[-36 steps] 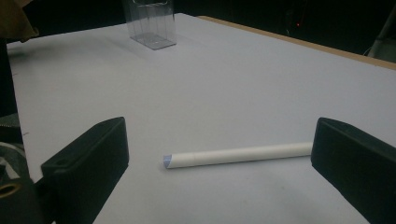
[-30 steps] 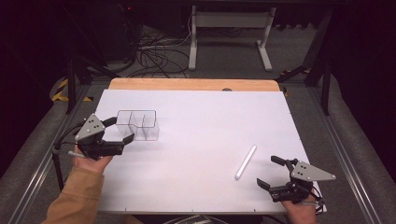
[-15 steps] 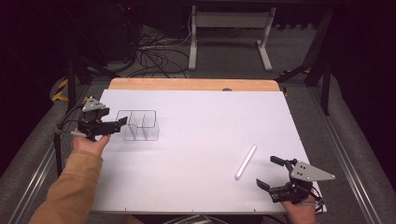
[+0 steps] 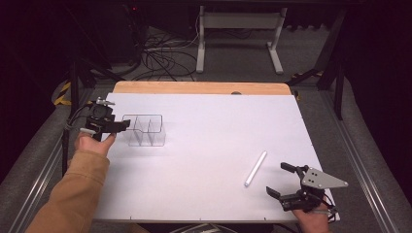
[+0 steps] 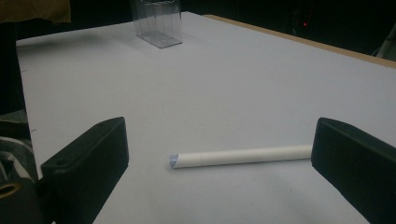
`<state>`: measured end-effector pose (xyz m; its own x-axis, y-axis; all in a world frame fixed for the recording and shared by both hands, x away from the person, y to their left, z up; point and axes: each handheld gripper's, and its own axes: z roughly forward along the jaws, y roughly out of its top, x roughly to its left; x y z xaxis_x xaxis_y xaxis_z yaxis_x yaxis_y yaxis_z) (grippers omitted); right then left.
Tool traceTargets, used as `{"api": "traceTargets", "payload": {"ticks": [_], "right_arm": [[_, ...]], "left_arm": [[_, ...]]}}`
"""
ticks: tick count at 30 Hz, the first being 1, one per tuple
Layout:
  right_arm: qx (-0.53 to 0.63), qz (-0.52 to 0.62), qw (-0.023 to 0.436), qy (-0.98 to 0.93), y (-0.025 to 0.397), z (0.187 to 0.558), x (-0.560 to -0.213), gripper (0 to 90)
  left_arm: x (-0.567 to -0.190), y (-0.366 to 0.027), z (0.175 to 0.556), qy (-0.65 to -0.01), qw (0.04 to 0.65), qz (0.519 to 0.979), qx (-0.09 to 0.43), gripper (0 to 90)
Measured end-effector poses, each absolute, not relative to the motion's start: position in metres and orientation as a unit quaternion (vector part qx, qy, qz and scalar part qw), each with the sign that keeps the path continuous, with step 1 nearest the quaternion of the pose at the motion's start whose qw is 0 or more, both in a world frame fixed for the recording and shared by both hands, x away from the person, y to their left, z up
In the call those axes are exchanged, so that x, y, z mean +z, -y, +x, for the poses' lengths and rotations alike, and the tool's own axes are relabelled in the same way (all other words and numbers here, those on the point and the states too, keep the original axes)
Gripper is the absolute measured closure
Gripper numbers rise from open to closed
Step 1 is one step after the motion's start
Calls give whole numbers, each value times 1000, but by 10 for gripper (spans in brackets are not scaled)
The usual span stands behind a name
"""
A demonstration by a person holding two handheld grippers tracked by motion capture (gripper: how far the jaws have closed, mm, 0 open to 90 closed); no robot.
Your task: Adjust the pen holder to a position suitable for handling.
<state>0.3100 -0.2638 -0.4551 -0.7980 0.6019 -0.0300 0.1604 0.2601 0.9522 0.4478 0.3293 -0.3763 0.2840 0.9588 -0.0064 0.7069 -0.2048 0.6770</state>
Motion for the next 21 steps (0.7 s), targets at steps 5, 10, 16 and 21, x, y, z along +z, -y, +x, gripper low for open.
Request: {"api": "traceTargets", "payload": {"ticks": [5,10,16,21], "right_arm": [[555,248,199,-769,264,310,-455,46],[553,247,199,-770,264,310,-455,46],[556,246,200,-769,264,310,-455,46],[556,244,202,-769,264,310,-455,45]], "left_arm": [[-380,-328,455,-581,277,740,194,440],[-384,-325,459,-603,263,732,177,550],[-387,-322,463,-616,256,724,174,684],[-389,-318,466,-637,259,706,171,806]]}}
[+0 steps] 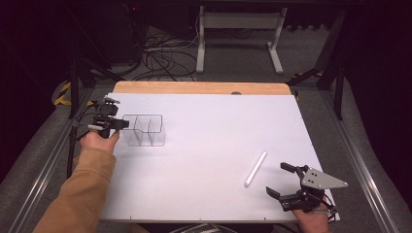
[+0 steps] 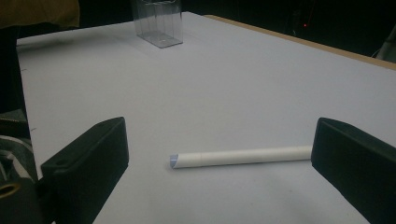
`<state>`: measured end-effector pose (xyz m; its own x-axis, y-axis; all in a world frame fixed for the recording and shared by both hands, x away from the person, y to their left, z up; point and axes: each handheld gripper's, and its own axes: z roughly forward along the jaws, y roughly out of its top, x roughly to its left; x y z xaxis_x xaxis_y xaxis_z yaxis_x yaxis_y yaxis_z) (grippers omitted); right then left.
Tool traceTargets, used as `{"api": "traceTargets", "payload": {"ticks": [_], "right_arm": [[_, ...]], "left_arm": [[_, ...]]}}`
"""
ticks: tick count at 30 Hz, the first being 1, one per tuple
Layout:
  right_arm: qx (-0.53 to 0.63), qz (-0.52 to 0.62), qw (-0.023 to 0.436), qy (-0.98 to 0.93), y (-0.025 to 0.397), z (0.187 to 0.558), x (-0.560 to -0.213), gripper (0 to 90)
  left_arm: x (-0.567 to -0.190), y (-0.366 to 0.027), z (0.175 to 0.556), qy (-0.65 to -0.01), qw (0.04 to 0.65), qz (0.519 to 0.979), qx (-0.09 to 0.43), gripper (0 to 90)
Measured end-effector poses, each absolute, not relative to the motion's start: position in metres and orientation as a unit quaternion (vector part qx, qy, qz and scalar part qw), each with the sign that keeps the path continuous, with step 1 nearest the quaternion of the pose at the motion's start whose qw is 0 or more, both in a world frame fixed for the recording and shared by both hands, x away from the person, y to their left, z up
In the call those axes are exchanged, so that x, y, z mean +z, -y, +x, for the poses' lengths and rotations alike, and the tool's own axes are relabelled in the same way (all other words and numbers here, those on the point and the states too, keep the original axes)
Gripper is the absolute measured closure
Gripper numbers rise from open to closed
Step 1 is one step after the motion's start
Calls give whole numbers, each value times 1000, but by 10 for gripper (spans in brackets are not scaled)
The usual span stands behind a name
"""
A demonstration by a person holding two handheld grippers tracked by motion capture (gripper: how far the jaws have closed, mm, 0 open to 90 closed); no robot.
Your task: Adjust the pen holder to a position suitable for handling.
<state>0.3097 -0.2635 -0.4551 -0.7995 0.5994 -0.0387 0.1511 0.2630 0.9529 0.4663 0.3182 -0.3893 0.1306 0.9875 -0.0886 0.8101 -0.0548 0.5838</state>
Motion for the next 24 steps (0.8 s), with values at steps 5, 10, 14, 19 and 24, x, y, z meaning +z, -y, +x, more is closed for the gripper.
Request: {"api": "traceTargets", "payload": {"ticks": [5,10,14,19,24], "right_arm": [[555,244,203,-769,265,309,-455,45],[556,242,202,-769,265,309,-455,45],[555,240,203,-770,265,309,-455,45],[556,240,204,-769,264,309,-455,46],[556,240,204,-769,264,309,-455,45]], "left_arm": [[-390,-316,467,-652,260,689,179,834],[-390,-308,465,-649,253,691,193,877],[-391,-308,465,-648,255,688,204,880],[-389,-304,462,-644,255,690,208,881],[-384,-294,459,-630,286,698,182,881]]}}
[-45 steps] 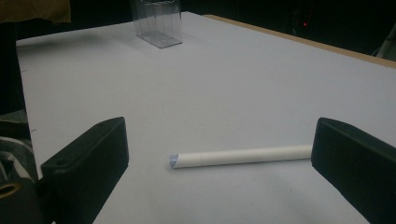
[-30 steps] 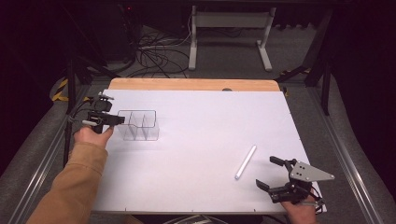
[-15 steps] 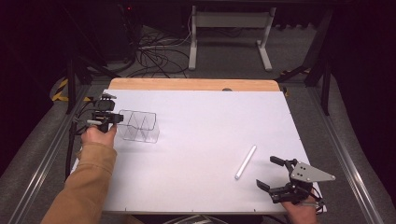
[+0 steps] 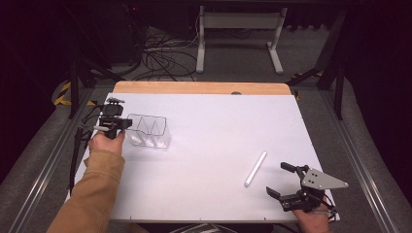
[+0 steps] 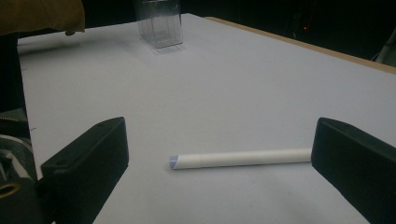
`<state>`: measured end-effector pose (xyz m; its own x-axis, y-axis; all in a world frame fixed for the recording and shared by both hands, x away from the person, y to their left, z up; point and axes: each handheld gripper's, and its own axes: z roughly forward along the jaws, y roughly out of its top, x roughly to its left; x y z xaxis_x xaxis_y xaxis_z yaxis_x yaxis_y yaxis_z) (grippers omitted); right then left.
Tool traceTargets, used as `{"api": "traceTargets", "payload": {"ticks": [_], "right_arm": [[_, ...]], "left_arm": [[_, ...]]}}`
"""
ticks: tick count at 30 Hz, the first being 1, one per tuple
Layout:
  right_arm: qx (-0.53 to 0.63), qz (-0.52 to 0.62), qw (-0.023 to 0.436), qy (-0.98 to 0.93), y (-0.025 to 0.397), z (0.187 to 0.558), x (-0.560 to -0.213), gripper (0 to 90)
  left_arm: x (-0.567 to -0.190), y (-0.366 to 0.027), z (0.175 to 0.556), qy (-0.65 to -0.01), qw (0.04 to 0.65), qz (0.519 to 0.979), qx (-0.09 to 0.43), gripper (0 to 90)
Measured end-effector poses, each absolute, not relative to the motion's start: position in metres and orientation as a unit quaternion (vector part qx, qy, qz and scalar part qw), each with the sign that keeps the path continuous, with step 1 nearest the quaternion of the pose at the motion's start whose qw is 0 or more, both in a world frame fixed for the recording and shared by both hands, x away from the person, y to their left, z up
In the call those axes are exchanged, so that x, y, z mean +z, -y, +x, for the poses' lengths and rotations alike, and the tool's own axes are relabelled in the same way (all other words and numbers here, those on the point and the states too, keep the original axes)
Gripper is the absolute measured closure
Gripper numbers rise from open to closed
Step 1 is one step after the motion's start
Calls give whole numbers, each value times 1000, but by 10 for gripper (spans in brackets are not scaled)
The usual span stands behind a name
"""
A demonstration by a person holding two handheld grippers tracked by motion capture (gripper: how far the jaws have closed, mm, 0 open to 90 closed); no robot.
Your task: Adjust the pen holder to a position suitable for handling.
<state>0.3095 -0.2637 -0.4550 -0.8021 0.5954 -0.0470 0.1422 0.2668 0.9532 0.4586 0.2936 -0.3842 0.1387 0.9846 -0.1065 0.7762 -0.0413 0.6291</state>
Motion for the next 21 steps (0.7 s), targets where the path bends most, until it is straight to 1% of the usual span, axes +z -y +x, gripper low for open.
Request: {"api": "traceTargets", "payload": {"ticks": [4,9,10,16,21], "right_arm": [[556,238,205,-770,263,310,-455,46],[557,237,205,-769,263,310,-455,45],[557,236,205,-769,263,310,-455,45],[560,236,203,-768,264,310,-455,46],[561,235,201,-768,264,310,-455,46]], "left_arm": [[-382,-279,456,-620,307,705,157,881],[-379,-249,452,-600,296,725,163,878],[-379,-242,451,-597,302,727,152,878],[-383,-204,447,-575,317,742,132,878],[-388,-177,443,-559,306,759,130,875]]}}
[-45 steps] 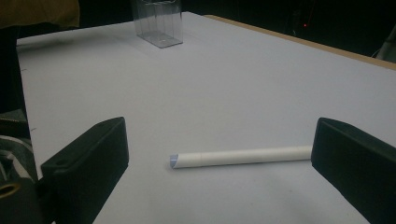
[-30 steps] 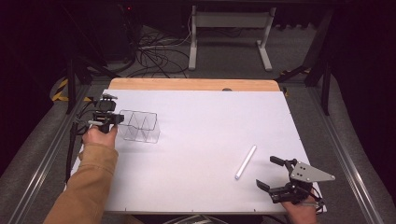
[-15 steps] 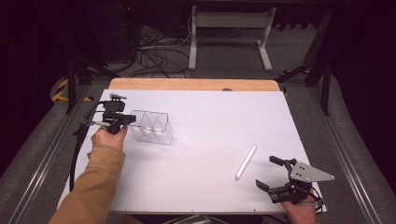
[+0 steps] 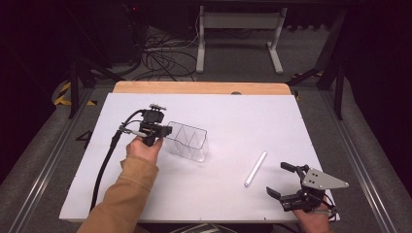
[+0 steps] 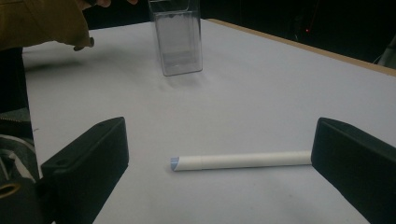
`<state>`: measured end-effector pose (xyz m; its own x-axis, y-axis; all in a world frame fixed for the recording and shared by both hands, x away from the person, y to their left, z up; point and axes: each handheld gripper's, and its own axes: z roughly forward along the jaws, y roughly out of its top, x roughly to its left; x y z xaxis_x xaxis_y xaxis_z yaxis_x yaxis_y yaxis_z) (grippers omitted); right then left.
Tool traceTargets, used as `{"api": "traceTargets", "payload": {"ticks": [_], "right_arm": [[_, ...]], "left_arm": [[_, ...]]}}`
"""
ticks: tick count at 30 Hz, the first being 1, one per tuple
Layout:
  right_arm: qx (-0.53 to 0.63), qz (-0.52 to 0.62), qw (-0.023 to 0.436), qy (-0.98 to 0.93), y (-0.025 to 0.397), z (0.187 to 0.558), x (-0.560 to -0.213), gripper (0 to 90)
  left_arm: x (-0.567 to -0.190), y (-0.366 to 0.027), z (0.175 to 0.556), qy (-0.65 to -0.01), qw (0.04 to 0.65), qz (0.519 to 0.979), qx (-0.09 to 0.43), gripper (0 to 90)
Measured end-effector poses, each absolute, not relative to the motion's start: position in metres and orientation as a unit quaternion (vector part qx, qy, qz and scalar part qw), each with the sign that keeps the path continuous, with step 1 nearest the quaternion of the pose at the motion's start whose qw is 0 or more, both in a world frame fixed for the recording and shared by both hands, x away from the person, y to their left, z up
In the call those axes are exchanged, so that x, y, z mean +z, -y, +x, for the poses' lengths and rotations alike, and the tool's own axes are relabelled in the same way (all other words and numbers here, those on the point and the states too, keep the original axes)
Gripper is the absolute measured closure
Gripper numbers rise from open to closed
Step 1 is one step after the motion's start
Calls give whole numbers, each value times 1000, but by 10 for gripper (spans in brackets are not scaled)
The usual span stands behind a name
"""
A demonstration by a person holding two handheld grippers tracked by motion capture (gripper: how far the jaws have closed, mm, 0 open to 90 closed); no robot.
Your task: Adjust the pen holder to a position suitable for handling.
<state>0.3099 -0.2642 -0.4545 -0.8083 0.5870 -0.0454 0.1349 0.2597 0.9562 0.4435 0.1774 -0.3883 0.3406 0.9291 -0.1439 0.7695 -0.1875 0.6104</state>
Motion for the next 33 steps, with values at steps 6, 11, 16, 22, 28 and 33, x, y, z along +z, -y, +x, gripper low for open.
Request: {"api": "traceTargets", "payload": {"ticks": [6,11,16,22,28,33], "right_arm": [[560,231,201,-770,263,311,-454,46],[561,230,199,-770,262,311,-455,46],[559,229,198,-772,261,312,-455,46],[555,230,195,-775,257,312,-454,46],[553,221,192,-780,245,314,-448,47],[547,218,185,-787,236,317,-444,57]], "left_arm": [[-392,-158,439,-551,303,766,134,872],[-393,-149,435,-546,304,767,144,860],[-394,-152,434,-542,316,767,137,848],[-385,-169,426,-517,378,758,123,678],[-374,-197,398,-474,434,752,146,523],[-375,-224,369,-424,492,737,188,325]]}}
